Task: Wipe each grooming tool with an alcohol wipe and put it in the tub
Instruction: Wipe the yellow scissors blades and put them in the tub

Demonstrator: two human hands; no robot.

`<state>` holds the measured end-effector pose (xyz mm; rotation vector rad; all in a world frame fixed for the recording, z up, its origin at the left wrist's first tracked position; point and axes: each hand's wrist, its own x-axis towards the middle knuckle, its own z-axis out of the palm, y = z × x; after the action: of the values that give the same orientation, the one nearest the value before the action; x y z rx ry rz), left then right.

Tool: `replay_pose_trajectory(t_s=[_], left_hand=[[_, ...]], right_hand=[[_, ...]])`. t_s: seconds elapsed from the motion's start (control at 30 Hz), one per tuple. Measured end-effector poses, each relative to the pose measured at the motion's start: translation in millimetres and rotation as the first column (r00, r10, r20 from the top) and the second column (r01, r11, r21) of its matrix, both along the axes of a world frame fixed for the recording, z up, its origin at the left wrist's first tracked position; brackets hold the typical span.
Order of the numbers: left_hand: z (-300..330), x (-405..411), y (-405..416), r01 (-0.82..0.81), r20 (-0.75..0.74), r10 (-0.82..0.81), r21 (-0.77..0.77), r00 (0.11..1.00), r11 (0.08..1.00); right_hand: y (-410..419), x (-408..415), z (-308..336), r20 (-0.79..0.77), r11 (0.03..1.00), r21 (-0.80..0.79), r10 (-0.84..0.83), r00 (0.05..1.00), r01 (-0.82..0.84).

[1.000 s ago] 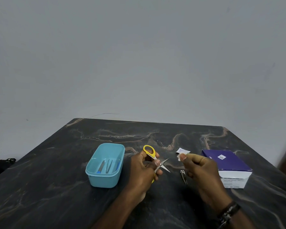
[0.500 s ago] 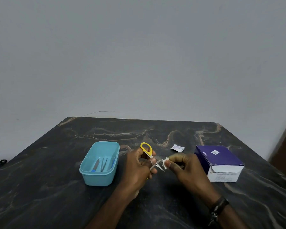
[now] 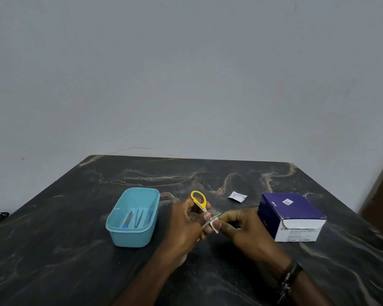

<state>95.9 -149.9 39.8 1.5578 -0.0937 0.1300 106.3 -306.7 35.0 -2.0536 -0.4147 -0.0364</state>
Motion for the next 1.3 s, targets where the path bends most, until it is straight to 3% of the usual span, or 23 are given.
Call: replay_pose_trajectory(t_s=[0.37,0.57,0.87,1.03,1.3], left_hand=[[-0.8,0.3,1.3,0.011,-0.018,-0.011,-0.014,1.000,1.000],[1.4,2.2,2.6,-0.011,-0.026,0.010,-0.054,1.000,0.999],[-0.3,-1.2,-0.2,0.015,-0.031,-0.016,-0.030,0.999,0.999],[4.0,0.9,2.5,-0.027,-0.022,0.026,-0.075,0.999,0.997],[0.3,-0.8,0.1,0.008,-0.047,-0.010,-0.047,0.999,0.999]], right_hand=[[-0.7,0.4,-2.3,-0.080,1.000,0.003,-0.015,0.997,0.015],[3.0,-3.1,1.9,-0.114,0.992,0.119,-0.027,0.993,0.041],[4.0,-5.3,1.6,-0.117,0.995,0.087,-0.043,0.992,0.053],[6.6,-6.6,5.2,-0.120,0.984,0.164,-0.046,0.992,0.065],[5.7,-6.3,3.3,-0.126,0.993,0.097,-0.055,0.990,0.068]])
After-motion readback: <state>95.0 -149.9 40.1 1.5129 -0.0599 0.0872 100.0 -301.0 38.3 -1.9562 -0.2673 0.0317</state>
